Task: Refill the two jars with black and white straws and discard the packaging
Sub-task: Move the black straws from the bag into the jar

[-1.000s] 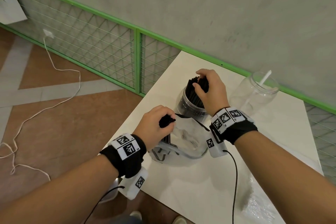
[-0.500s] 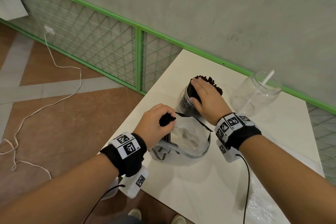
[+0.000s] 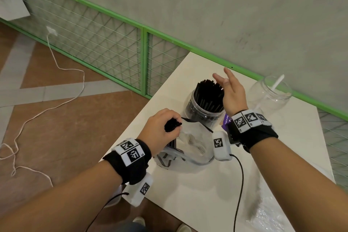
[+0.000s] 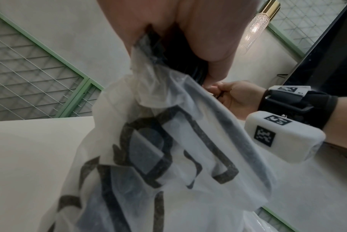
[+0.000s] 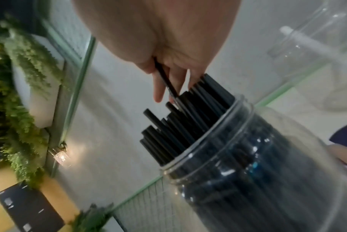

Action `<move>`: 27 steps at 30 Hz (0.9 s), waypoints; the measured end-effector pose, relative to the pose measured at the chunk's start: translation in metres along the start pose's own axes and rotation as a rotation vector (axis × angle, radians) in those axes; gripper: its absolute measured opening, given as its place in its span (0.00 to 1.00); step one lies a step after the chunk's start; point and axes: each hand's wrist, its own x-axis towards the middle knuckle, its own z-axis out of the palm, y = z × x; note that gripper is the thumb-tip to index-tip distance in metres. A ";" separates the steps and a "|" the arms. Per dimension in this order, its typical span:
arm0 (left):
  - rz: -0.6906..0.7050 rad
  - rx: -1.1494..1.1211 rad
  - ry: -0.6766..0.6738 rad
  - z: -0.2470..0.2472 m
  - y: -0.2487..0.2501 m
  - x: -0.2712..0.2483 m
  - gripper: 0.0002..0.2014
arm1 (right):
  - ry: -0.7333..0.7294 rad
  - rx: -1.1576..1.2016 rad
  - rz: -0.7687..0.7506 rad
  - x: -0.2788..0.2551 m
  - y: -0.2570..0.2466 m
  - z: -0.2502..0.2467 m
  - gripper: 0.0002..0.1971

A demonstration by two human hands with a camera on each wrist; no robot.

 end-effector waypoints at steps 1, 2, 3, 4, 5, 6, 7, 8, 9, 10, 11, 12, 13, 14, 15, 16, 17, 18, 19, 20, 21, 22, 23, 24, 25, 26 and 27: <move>-0.001 -0.002 0.001 0.000 0.000 0.000 0.13 | -0.052 -0.111 -0.026 -0.001 0.002 0.000 0.21; -0.004 -0.003 0.002 0.000 0.000 0.000 0.13 | -0.118 -0.265 -0.067 -0.004 0.006 0.000 0.22; -0.005 -0.004 0.003 0.000 0.000 0.000 0.14 | -0.176 -0.430 -0.108 -0.007 0.010 0.002 0.22; -0.004 -0.002 0.002 0.000 0.000 0.000 0.14 | -0.205 -0.570 -0.136 -0.010 0.015 0.002 0.22; -0.001 0.000 0.002 0.000 -0.001 -0.001 0.14 | -0.206 -0.666 -0.154 -0.014 0.018 0.002 0.23; 0.000 0.000 0.002 0.000 -0.001 -0.001 0.14 | -0.202 -0.728 -0.163 -0.018 0.020 0.002 0.25; -0.001 0.000 0.002 0.000 -0.001 -0.001 0.13 | -0.206 -0.777 -0.174 -0.021 0.020 0.002 0.29; -0.003 0.000 0.002 -0.001 -0.001 -0.001 0.13 | -0.221 -0.827 -0.193 -0.023 0.020 0.001 0.33; -0.004 0.001 0.003 -0.001 -0.001 -0.001 0.13 | -0.242 -0.875 -0.211 -0.023 0.021 0.001 0.37; -0.005 0.002 0.004 -0.001 -0.001 -0.002 0.13 | -0.262 -0.911 -0.217 -0.023 0.019 0.000 0.39; -0.005 0.003 0.005 -0.001 -0.001 -0.002 0.13 | -0.277 -0.935 -0.210 -0.021 0.018 0.000 0.40; -0.005 0.003 0.006 -0.001 -0.001 -0.002 0.13 | -0.293 -0.950 -0.193 -0.018 0.017 -0.001 0.40; -0.004 0.004 0.006 -0.001 0.000 -0.002 0.13 | -0.309 -0.959 -0.175 -0.016 0.016 -0.002 0.40; -0.003 0.003 0.007 -0.001 0.000 -0.002 0.13 | -0.324 -0.967 -0.169 -0.013 0.016 -0.003 0.40; 0.000 0.002 0.008 -0.001 0.001 -0.003 0.13 | -0.338 -0.970 -0.176 -0.010 0.015 -0.003 0.40; 0.001 0.002 0.008 -0.001 0.002 -0.002 0.13 | -0.351 -0.972 -0.189 -0.007 0.014 -0.001 0.41; 0.004 0.003 0.006 -0.002 0.002 -0.002 0.13 | -0.365 -0.979 -0.203 -0.003 0.012 0.000 0.42; 0.005 0.004 0.004 -0.002 0.002 -0.002 0.13 | -0.380 -0.996 -0.217 0.001 0.011 0.003 0.43; 0.005 0.004 0.002 -0.002 0.003 -0.001 0.12 | -0.395 -1.023 -0.228 0.005 0.010 0.007 0.43; 0.004 0.002 0.001 -0.002 0.003 -0.001 0.12 | -0.407 -1.053 -0.232 0.009 0.009 0.010 0.43; 0.003 -0.001 0.001 -0.002 0.002 -0.001 0.12 | -0.406 -1.077 -0.227 0.012 0.008 0.014 0.43; -0.001 -0.005 0.003 -0.001 0.002 -0.001 0.13 | -0.388 -1.085 -0.216 0.015 0.008 0.016 0.41; -0.005 -0.008 0.005 -0.001 0.002 -0.001 0.13 | -0.349 -1.073 -0.203 0.017 0.008 0.018 0.38; -0.008 -0.010 0.006 -0.001 0.002 -0.001 0.13 | -0.297 -1.046 -0.198 0.018 0.008 0.020 0.34; -0.010 -0.010 0.007 -0.001 0.002 -0.001 0.13 | -0.246 -1.009 -0.202 0.018 0.009 0.021 0.29; -0.011 -0.011 0.006 -0.001 0.001 -0.001 0.13 | -0.202 -0.969 -0.213 0.018 0.011 0.022 0.26; -0.012 -0.011 0.002 -0.001 0.001 -0.001 0.13 | -0.161 -0.924 -0.228 0.017 0.012 0.022 0.24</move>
